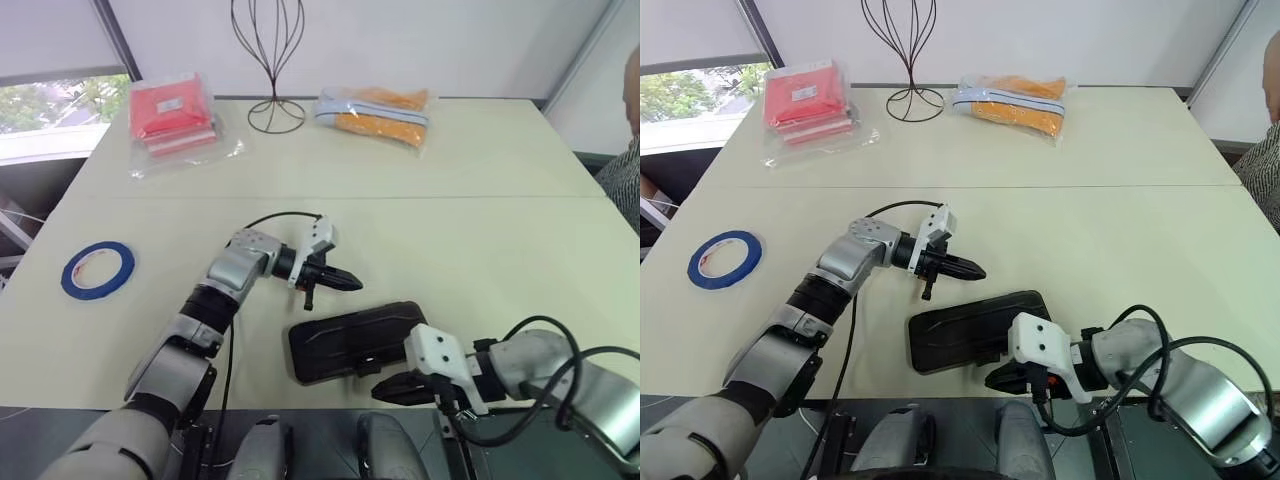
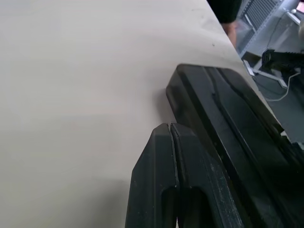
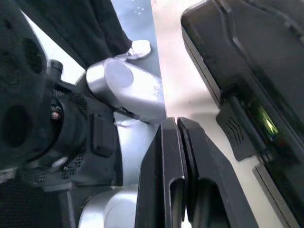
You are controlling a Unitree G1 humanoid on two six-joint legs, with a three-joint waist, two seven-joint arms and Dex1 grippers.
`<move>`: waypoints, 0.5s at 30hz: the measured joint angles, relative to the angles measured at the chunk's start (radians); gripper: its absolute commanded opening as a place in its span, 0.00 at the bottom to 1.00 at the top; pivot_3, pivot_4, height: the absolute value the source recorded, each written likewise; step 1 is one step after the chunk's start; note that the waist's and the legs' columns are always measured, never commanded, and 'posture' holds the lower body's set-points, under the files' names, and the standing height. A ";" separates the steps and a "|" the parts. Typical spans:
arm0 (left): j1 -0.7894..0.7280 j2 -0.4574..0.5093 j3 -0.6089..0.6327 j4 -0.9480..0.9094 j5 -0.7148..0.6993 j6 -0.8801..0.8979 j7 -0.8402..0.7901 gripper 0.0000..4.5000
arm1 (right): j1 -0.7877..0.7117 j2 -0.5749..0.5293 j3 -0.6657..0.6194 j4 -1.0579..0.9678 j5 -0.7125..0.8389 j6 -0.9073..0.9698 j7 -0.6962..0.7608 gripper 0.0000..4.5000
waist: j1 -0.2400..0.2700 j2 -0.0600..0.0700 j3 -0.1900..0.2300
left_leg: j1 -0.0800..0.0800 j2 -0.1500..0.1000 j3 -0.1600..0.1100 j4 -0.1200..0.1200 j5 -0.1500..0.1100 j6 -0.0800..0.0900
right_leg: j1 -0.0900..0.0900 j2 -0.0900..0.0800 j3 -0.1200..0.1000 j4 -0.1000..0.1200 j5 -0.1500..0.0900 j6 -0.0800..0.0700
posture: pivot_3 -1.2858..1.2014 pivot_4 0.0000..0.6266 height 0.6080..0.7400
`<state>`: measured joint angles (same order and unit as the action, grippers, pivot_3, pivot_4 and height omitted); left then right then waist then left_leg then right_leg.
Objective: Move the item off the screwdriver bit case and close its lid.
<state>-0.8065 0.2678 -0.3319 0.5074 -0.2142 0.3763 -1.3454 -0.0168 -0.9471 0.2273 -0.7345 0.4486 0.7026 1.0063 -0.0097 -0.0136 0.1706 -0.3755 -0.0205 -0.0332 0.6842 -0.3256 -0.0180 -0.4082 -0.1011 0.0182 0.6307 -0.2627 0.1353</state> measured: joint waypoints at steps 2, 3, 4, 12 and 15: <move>0.015 0.000 -0.002 -0.008 0.001 0.002 0.000 0.00 | -0.010 0.016 0.032 0.028 -0.043 -0.026 -0.015 0.01 | 0.000 0.000 0.000 | 0.000 0.000 0.000 0.000 0.000 0.000 | 0.000 0.000 0.000 0.000 0.000 0.000 | 0.52 0.24 1.00; 0.022 -0.001 -0.004 -0.014 0.002 0.003 0.000 0.00 | -0.013 0.029 0.045 0.044 -0.059 -0.033 -0.025 0.01 | 0.000 0.000 0.000 | 0.000 0.000 0.000 0.000 0.000 0.000 | 0.000 0.000 0.000 0.000 0.000 0.000 | 0.52 0.24 1.00; 0.028 -0.001 -0.008 -0.023 0.005 0.005 0.000 0.00 | -0.019 0.039 0.058 0.057 -0.073 -0.034 -0.033 0.01 | 0.000 0.000 0.000 | 0.000 0.000 0.000 0.000 0.000 0.000 | 0.000 0.000 0.000 0.000 0.000 0.000 | 0.52 0.24 1.00; 0.073 0.003 -0.041 -0.106 0.006 0.027 -0.013 0.00 | -0.025 0.068 0.084 0.093 -0.147 -0.078 -0.071 0.01 | 0.000 0.000 0.000 | 0.000 0.000 0.000 0.000 0.000 0.000 | 0.000 0.000 0.000 0.000 0.000 0.000 | 0.52 0.24 1.00; 0.081 0.005 -0.043 -0.113 0.009 0.027 -0.008 0.00 | -0.025 0.069 0.090 0.104 -0.164 -0.101 -0.071 0.01 | 0.000 0.000 0.000 | 0.000 0.000 0.000 0.000 0.000 0.000 | 0.000 0.000 0.000 0.000 0.000 0.000 | 0.52 0.24 1.00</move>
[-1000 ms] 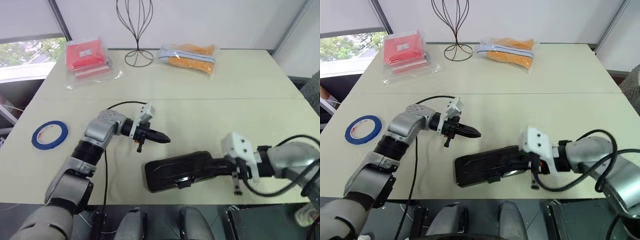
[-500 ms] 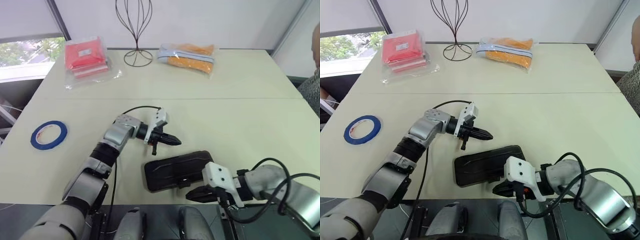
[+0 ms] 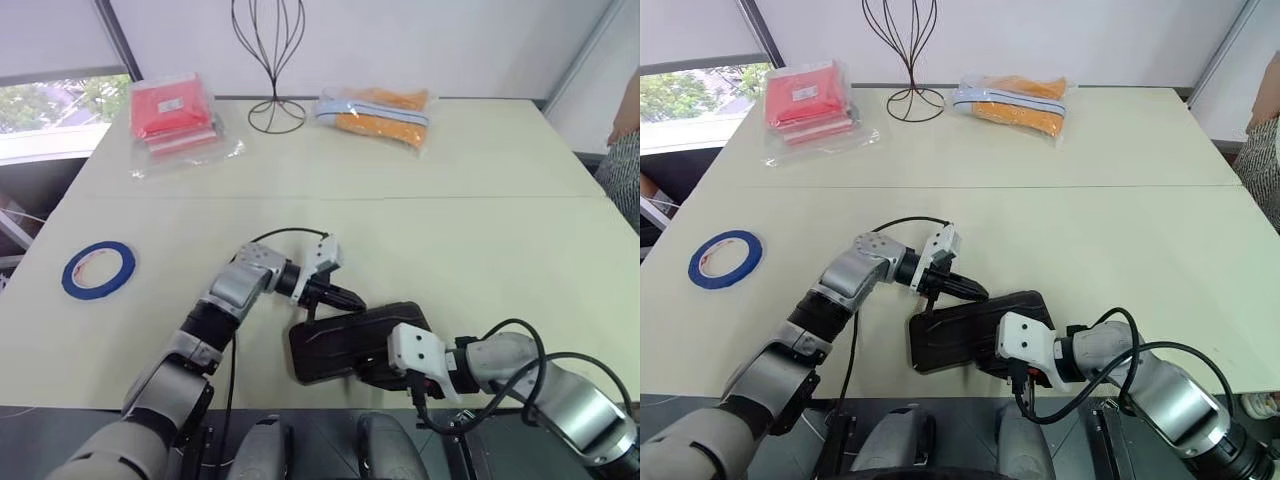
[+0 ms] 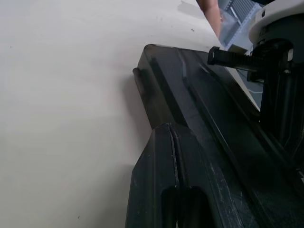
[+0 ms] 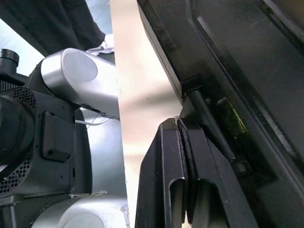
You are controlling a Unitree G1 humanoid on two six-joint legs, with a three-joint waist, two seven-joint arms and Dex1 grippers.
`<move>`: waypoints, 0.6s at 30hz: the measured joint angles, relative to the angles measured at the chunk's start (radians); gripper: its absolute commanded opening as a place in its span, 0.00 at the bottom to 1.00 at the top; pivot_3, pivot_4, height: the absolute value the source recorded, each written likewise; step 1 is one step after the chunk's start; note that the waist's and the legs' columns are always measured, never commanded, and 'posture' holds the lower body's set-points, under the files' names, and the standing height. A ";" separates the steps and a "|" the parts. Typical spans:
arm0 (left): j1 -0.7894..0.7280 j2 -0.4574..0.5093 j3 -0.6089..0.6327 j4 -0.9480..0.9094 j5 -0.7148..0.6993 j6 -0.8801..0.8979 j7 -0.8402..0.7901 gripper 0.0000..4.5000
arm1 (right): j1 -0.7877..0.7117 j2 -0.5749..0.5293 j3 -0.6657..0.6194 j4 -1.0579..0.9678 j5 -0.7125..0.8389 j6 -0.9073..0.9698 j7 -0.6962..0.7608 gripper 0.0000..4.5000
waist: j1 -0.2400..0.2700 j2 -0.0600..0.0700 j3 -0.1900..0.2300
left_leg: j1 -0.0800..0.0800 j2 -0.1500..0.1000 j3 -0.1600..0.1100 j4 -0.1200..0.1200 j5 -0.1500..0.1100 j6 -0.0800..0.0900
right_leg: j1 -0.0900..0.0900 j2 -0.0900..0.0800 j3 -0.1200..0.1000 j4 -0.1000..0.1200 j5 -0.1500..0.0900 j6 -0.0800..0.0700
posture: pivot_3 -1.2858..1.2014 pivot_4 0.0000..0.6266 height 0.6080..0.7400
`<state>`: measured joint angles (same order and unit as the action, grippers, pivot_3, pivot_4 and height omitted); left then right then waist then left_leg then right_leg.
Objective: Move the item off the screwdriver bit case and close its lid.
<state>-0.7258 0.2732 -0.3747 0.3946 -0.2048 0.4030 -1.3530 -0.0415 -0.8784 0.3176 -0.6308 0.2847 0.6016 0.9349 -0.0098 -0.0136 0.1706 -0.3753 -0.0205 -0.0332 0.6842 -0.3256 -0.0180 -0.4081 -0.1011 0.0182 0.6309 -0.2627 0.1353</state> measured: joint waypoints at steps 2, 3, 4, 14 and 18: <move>0.005 0.001 -0.001 -0.005 0.002 -0.002 0.003 0.00 | 0.001 0.000 0.006 0.010 -0.008 -0.009 0.001 0.01 | 0.000 0.000 0.000 | 0.000 0.000 0.000 0.000 0.000 0.000 | 0.000 0.000 0.000 0.000 0.000 0.000 | 0.52 0.24 1.00; 0.006 0.000 -0.003 -0.005 0.008 -0.004 0.003 0.00 | 0.001 0.001 0.008 0.013 -0.011 -0.015 0.000 0.01 | 0.000 0.000 0.000 | 0.000 0.000 0.000 0.000 0.000 0.000 | 0.000 0.000 0.000 0.000 0.000 0.000 | 0.52 0.24 1.00; 0.007 -0.001 -0.005 -0.004 0.013 -0.007 0.004 0.00 | 0.001 0.001 0.010 0.015 -0.015 -0.020 0.000 0.01 | 0.000 0.000 0.000 | 0.000 0.000 0.000 0.000 0.000 0.000 | 0.000 0.000 0.000 0.000 0.000 0.000 | 0.52 0.24 1.00; 0.010 -0.001 -0.023 0.053 0.065 -0.085 0.004 0.00 | 0.002 0.018 0.019 0.030 -0.056 -0.053 -0.005 0.01 | -0.001 0.000 0.000 | 0.001 0.000 0.000 0.000 0.000 0.000 | 0.001 0.000 0.000 0.000 0.000 0.000 | 0.52 0.24 1.00; 0.010 0.001 -0.022 0.066 0.067 -0.113 0.004 0.00 | 0.005 0.025 0.033 0.053 -0.102 -0.122 -0.005 0.01 | -0.002 0.000 0.000 | 0.002 0.000 0.000 0.000 0.000 0.000 | 0.001 0.000 0.000 0.001 0.000 0.000 | 0.52 0.24 1.00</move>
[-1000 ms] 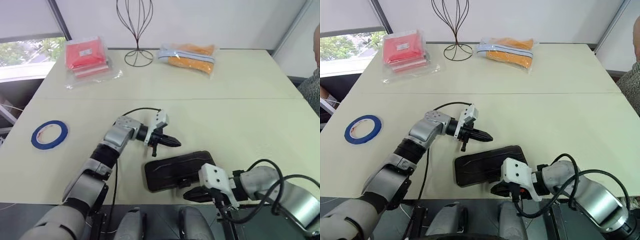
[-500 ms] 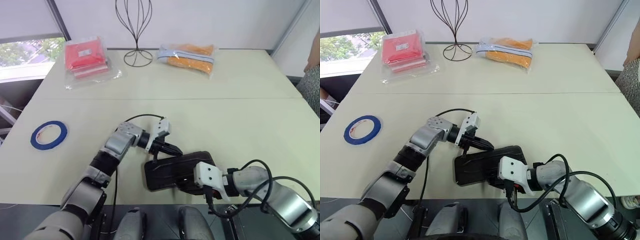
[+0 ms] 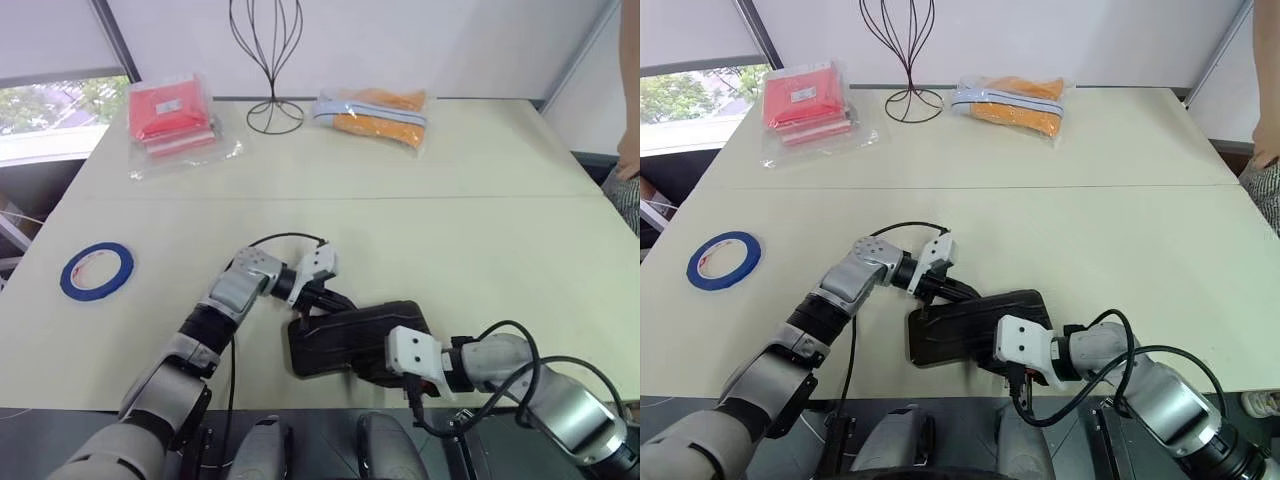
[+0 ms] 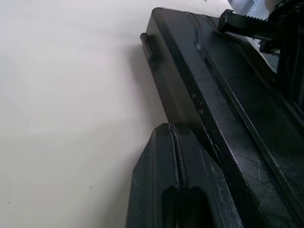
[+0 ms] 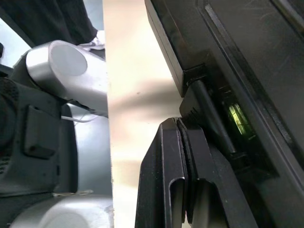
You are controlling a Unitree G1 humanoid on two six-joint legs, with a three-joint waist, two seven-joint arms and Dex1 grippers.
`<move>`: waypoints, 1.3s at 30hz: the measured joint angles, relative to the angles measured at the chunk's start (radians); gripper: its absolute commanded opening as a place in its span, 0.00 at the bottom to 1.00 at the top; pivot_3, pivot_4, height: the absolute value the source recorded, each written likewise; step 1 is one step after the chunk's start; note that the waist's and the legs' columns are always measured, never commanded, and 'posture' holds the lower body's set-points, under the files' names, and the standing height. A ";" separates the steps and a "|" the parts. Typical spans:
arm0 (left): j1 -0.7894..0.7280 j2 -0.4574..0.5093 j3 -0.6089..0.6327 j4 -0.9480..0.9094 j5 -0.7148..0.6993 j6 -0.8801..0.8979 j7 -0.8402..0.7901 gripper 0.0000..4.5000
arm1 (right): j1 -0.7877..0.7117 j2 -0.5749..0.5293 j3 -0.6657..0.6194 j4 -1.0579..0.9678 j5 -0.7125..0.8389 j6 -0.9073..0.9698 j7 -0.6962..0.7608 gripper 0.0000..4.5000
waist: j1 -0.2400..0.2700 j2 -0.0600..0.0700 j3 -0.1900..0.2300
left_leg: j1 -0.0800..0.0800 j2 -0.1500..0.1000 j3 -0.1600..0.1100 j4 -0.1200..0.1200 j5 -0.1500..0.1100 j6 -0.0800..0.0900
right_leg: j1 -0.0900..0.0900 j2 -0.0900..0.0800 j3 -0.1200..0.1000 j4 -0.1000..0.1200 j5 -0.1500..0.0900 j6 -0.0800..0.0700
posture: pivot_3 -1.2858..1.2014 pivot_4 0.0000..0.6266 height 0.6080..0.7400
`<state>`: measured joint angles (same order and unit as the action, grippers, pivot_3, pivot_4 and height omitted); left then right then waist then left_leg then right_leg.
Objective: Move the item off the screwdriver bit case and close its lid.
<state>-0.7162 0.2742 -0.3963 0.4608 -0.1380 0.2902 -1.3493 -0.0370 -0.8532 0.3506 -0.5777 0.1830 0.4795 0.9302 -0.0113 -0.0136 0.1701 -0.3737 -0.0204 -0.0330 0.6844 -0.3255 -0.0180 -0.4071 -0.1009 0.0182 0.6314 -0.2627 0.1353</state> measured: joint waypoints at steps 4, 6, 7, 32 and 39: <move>-0.001 0.001 0.001 0.004 0.003 -0.013 0.000 0.00 | 0.009 0.012 0.002 0.013 -0.028 -0.044 0.000 0.01 | -0.001 0.000 0.000 | 0.000 0.000 0.000 0.000 0.000 0.000 | 0.000 0.000 0.000 0.000 0.000 0.000 | 0.52 0.24 1.00; -0.001 0.002 0.002 0.004 0.006 -0.014 0.000 0.00 | 0.012 0.020 0.003 0.019 -0.054 -0.073 -0.002 0.01 | -0.001 0.000 0.000 | 0.001 0.000 0.000 0.000 0.000 0.000 | 0.000 0.000 0.000 0.000 0.000 0.000 | 0.52 0.24 1.00; -0.002 0.003 0.002 0.004 0.010 -0.014 0.000 0.00 | 0.012 0.023 0.005 0.025 -0.067 -0.089 -0.002 0.01 | -0.002 0.000 -0.001 | 0.001 0.000 0.000 0.000 0.000 0.000 | 0.000 0.000 0.000 0.000 0.000 0.000 | 0.52 0.24 1.00; -0.017 0.002 0.062 0.048 0.021 -0.004 -0.008 0.00 | -0.004 -0.061 -0.175 -0.061 0.047 0.042 0.105 0.01 | 0.003 -0.001 -0.002 | 0.000 0.000 -0.002 0.000 0.000 0.000 | 0.001 0.002 0.000 0.000 0.000 0.000 | 0.52 0.24 1.00; -0.024 0.133 0.187 -0.098 -0.079 0.120 0.003 0.00 | -0.128 -0.171 -0.405 -0.083 0.228 0.153 0.172 0.01 | -0.003 -0.001 0.000 | -0.001 0.001 -0.002 0.000 0.000 0.000 | -0.001 0.002 0.000 0.001 0.000 0.000 | 0.52 0.24 1.00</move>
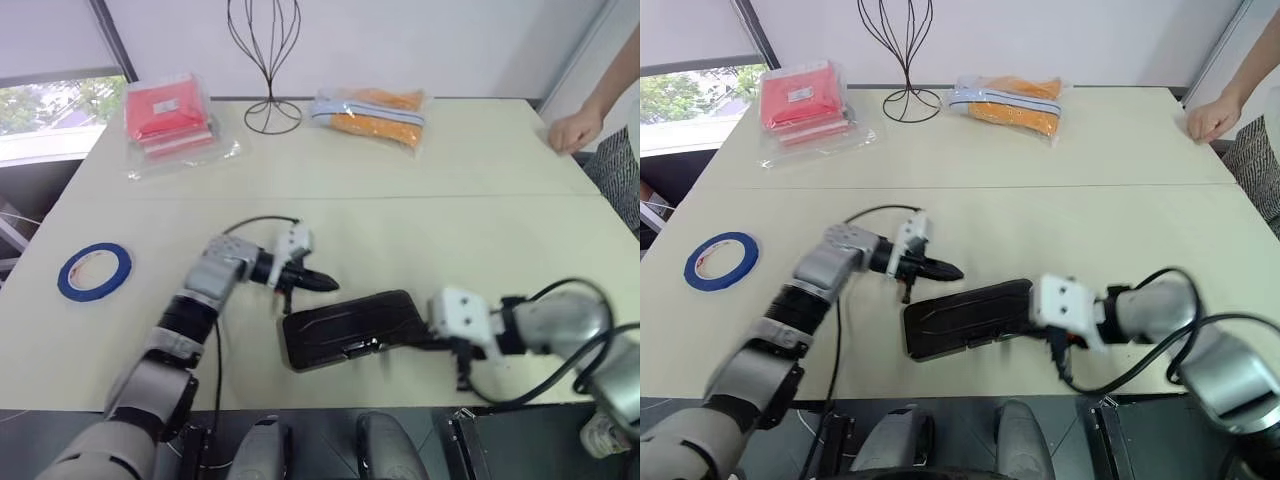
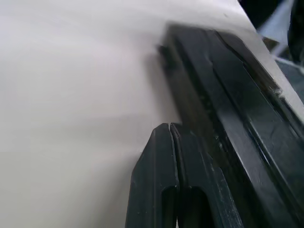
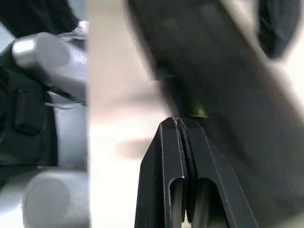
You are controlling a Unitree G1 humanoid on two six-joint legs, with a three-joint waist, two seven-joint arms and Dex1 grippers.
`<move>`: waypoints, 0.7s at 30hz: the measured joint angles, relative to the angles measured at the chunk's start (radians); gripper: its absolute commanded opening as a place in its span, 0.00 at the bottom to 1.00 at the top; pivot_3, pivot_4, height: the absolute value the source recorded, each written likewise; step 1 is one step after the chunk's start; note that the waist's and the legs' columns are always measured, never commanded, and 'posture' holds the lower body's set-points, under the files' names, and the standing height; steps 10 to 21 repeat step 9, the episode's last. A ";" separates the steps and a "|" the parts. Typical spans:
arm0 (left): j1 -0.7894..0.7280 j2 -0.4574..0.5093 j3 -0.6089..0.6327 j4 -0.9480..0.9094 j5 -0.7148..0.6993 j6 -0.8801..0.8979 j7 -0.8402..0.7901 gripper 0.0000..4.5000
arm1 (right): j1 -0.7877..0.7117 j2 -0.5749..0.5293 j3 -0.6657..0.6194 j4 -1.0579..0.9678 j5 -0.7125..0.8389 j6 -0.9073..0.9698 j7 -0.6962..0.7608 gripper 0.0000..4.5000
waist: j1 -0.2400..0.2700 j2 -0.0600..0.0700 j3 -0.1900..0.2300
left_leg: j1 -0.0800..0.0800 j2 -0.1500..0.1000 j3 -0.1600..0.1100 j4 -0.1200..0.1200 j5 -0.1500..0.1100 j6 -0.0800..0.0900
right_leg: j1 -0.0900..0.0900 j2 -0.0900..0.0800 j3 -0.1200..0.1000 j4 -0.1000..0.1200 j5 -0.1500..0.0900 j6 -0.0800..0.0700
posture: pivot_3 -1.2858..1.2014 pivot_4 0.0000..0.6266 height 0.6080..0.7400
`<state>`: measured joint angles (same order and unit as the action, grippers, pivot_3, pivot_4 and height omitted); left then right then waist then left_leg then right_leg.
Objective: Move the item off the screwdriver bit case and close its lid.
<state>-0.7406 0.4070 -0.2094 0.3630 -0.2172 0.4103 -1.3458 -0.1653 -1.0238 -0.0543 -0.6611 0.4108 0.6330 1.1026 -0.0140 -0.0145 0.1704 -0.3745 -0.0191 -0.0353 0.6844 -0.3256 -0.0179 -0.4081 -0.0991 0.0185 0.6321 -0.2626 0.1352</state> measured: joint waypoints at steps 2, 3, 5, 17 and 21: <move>0.001 0.056 0.063 -0.103 -0.052 0.074 0.014 0.00 | -0.058 -0.032 -0.070 0.009 0.050 0.016 0.018 0.01 | 0.002 0.000 0.000 | 0.000 0.000 0.000 -0.001 0.000 0.000 | 0.000 0.000 0.000 0.000 0.000 0.000 | 0.52 0.24 1.00; 0.003 0.076 0.088 -0.147 -0.072 0.103 0.024 0.00 | -0.075 -0.045 -0.089 0.016 0.066 0.019 0.025 0.01 | 0.004 0.000 0.000 | 0.000 0.000 0.000 -0.001 0.000 0.000 | 0.000 0.000 0.000 -0.001 0.000 0.000 | 0.52 0.24 1.00; 0.041 0.123 0.127 -0.247 -0.110 0.162 0.045 0.00 | -0.103 -0.058 -0.104 0.032 0.090 0.024 0.039 0.01 | 0.004 0.000 0.000 | 0.000 0.000 0.000 -0.001 0.000 0.000 | 0.000 -0.001 0.000 -0.001 0.000 0.000 | 0.52 0.24 1.00; 0.169 0.197 0.177 -0.417 -0.180 0.278 0.096 0.00 | -0.134 -0.081 -0.116 0.080 0.107 0.026 0.052 0.01 | 0.003 0.000 0.000 | -0.001 0.000 0.001 -0.001 0.000 0.000 | 0.000 -0.003 0.000 -0.001 0.000 0.000 | 0.52 0.24 1.00; 0.169 0.197 0.177 -0.417 -0.180 0.278 0.096 0.00 | -0.134 -0.081 -0.116 0.080 0.107 0.026 0.052 0.01 | 0.003 0.000 0.000 | -0.001 0.000 0.001 -0.001 0.000 0.000 | 0.000 -0.003 0.000 -0.001 0.000 0.000 | 0.52 0.24 1.00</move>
